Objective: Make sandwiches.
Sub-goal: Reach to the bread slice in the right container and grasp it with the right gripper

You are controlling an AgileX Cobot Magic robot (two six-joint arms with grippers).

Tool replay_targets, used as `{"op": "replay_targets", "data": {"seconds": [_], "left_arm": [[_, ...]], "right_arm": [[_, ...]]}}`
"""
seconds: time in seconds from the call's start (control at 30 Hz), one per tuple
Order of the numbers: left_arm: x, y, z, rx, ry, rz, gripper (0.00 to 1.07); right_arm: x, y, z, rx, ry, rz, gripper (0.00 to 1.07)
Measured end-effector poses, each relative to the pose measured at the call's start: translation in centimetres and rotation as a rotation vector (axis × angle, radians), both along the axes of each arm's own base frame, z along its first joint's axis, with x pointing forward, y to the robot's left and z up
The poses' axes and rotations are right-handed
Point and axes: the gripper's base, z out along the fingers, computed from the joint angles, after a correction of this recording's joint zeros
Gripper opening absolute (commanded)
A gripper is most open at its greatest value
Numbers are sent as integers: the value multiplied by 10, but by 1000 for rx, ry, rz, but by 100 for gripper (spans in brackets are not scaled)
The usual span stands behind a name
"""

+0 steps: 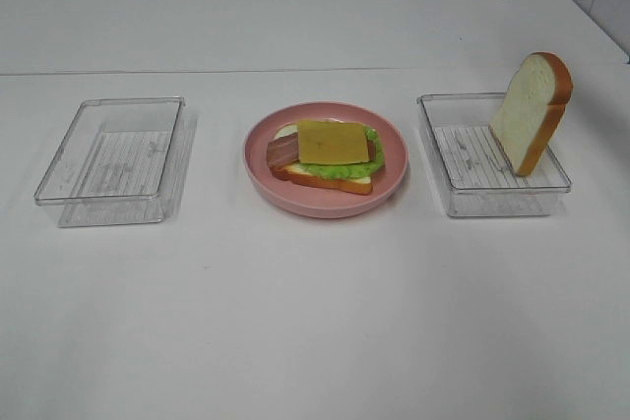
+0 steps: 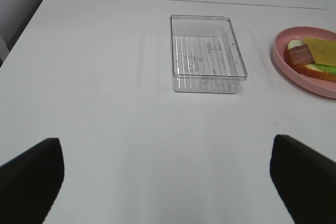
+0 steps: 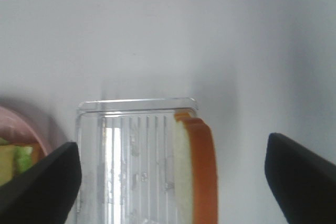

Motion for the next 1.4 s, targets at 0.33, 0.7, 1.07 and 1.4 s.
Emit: {"op": "replay_targets", "data": {"seconds": [0.33,0.7,1.07,1.4], "left_arm": [[0,0,0,-1,0,-1,100],[0,0,0,-1,0,-1,100],[0,0,0,-1,0,-1,100],[0,0,0,-1,0,-1,100]], "right_arm": [[-11,-26,-48,-31,175,-61,91],[-9,-22,-80,7,262,-56,90],[-4,-18,-107,51,318,-43,86],[-5,-20,-107,32,318,-40,46]]}}
